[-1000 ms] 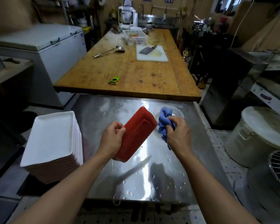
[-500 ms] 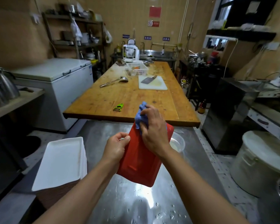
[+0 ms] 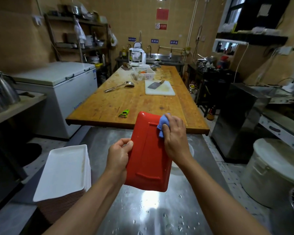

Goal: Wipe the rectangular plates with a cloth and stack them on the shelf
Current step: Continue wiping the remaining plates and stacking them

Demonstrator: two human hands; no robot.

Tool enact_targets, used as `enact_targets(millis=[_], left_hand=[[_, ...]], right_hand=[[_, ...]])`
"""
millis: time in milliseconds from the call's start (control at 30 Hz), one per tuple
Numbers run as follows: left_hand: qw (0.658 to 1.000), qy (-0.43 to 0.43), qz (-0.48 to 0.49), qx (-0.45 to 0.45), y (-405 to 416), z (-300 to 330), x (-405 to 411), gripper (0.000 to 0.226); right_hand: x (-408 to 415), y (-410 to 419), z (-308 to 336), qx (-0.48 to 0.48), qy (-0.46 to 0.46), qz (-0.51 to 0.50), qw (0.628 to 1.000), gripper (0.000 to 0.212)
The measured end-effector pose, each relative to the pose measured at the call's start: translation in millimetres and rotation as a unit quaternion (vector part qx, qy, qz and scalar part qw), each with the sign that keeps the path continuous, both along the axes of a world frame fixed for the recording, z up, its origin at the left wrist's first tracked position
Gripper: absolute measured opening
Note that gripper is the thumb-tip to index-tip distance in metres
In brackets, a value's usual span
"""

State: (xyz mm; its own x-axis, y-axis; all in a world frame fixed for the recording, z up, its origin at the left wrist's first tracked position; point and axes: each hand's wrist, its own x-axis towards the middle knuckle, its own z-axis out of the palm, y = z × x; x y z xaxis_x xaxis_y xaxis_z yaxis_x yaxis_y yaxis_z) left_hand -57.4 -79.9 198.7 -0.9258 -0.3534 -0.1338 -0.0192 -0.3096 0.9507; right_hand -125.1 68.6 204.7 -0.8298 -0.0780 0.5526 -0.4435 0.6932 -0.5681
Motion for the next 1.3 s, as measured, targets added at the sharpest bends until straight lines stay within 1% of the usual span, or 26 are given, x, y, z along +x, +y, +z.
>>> enact_targets(millis=[67, 133, 300, 367, 467, 533, 600, 667, 733, 800, 867, 900, 967, 1000, 1033, 1067, 1100, 1133, 1200, 1300], left_hand=[[1.000, -0.010, -0.003, 0.027, 1, 1, -1, 0.018], [0.998, -0.022, -0.003, 0.060, 2, 1, -3, 0.019], [0.987, -0.029, 0.029, 0.156, 2, 11, -23, 0.017], [0.983, -0.030, 0.046, 0.177, 0, 17, -32, 0.014], [0.978, -0.031, 0.068, 0.194, -2, 23, -41, 0.015], [0.975, -0.022, 0.081, 0.204, -1, 27, -44, 0.018], [0.976, -0.014, 0.088, 0.199, 1, 29, -43, 0.020], [0.980, -0.005, 0.086, 0.178, 4, 27, -42, 0.020], [0.984, 0.008, 0.066, 0.163, 2, 24, -40, 0.017], [0.992, 0.010, 0.020, 0.123, -6, 21, -36, 0.016], [0.999, -0.010, -0.035, 0.018, -19, 18, -34, 0.006], [0.998, -0.016, -0.046, -0.039, -28, 18, -34, 0.017], [0.992, 0.003, -0.022, -0.128, -49, 24, -38, 0.051], [0.984, 0.023, -0.008, -0.174, -59, 31, -41, 0.063], [0.973, 0.034, -0.015, -0.226, -69, 41, -43, 0.070], [0.961, 0.034, -0.043, -0.272, -78, 50, -46, 0.076], [0.949, 0.021, -0.090, -0.302, -87, 57, -49, 0.082], [0.937, 0.005, -0.145, -0.318, -93, 63, -50, 0.088], [0.920, -0.009, -0.242, -0.309, -99, 70, -47, 0.088], [0.919, 0.004, -0.321, -0.231, -96, 72, -44, 0.093]], right_hand=[[1, 1, 2, -0.059, -0.028, 0.002, 0.998, 0.045], [1, 0, 6, -0.088, -0.053, -0.002, 0.995, 0.048], [16, -11, 8, -0.079, -0.107, -0.009, 0.991, 0.061], [27, -11, 2, -0.077, -0.122, -0.007, 0.989, 0.061], [40, -9, -8, -0.094, -0.130, 0.009, 0.987, 0.062], [44, -6, -13, -0.164, -0.128, 0.023, 0.978, 0.061], [44, -1, -10, -0.284, -0.146, 0.045, 0.947, 0.054], [41, 3, -2, -0.408, -0.185, 0.078, 0.891, 0.049], [35, 5, 2, -0.477, -0.221, 0.098, 0.845, 0.047], [29, 7, 3, -0.506, -0.242, 0.105, 0.821, 0.047], [22, 12, 1, -0.519, -0.253, 0.113, 0.809, 0.047], [20, 16, 1, -0.522, -0.261, 0.118, 0.803, 0.048], [15, 26, 0, -0.514, -0.285, 0.143, 0.796, 0.050], [13, 31, -1, -0.501, -0.299, 0.160, 0.796, 0.055], [12, 35, 0, -0.486, -0.312, 0.177, 0.797, 0.062], [11, 39, 1, -0.475, -0.322, 0.195, 0.795, 0.069], [10, 41, 1, -0.470, -0.330, 0.213, 0.790, 0.077], [8, 43, 1, -0.468, -0.336, 0.233, 0.784, 0.087], [5, 46, 4, -0.460, -0.343, 0.267, 0.774, 0.098], [2, 49, 12, -0.429, -0.354, 0.302, 0.774, 0.099]])
